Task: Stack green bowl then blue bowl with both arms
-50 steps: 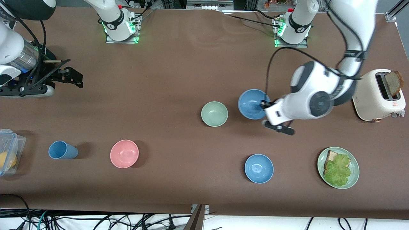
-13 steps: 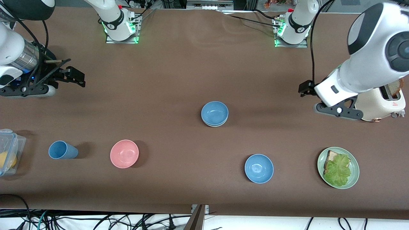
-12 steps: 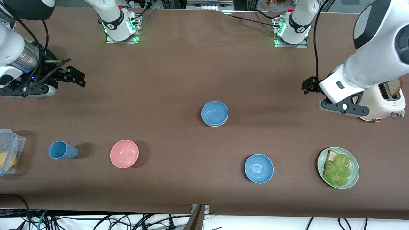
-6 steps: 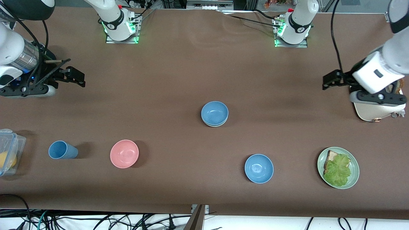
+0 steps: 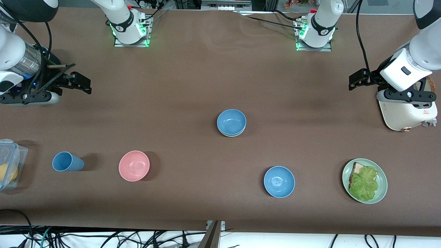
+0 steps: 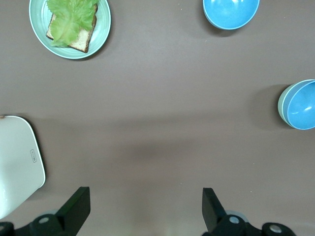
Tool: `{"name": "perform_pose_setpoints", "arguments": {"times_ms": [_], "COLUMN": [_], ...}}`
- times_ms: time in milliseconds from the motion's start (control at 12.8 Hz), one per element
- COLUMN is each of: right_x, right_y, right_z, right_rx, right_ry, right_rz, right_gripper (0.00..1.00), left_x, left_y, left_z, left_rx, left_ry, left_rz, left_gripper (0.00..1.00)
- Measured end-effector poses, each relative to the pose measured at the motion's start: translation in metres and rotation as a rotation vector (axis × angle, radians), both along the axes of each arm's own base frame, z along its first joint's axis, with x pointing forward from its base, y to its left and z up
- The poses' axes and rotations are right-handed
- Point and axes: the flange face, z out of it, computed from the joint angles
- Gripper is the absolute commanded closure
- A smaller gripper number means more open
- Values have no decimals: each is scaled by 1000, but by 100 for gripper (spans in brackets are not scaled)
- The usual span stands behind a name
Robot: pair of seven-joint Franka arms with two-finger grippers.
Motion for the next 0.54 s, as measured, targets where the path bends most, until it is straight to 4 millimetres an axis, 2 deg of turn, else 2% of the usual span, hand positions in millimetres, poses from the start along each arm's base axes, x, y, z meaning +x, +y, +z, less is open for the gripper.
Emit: {"name": "perform_pose_setpoints", "arguments": {"times_ms": [311, 545], "right_x": [0, 0], "right_y": [0, 0], "right_z": [0, 0], "right_rx": [0, 0], "right_ry": [0, 0], "right_rz": [0, 0], "right_gripper": [0, 0], "left_x": [1, 1], "left_y": [16, 14], "left_z": [-3, -3], "left_rx": [0, 0], "left_ry": [1, 1], "left_rz": [29, 26], "left_gripper": [0, 0]}}
